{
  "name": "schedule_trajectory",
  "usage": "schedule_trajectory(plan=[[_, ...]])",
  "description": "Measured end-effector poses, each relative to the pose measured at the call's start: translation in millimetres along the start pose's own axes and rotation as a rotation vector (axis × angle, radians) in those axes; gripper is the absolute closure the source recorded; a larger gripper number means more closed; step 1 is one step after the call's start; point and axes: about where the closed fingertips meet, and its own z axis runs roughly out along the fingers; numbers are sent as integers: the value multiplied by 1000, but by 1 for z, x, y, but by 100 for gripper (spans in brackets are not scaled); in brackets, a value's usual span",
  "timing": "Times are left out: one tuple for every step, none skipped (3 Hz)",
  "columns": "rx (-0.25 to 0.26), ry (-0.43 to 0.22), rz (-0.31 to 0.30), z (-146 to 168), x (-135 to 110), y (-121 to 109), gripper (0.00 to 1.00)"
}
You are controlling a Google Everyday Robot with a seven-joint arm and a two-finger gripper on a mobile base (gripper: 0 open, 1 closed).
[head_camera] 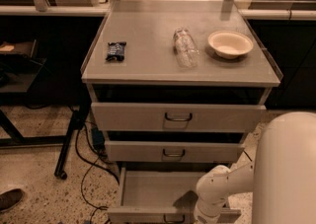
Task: Close bottom drawer
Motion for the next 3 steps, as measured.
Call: schedule_trajectory(plan=[[-5,1,-3,2,0,1,100],[-26,2,27,25,-2,-10,100],[-27,-13,90,45,1,-39,100]])
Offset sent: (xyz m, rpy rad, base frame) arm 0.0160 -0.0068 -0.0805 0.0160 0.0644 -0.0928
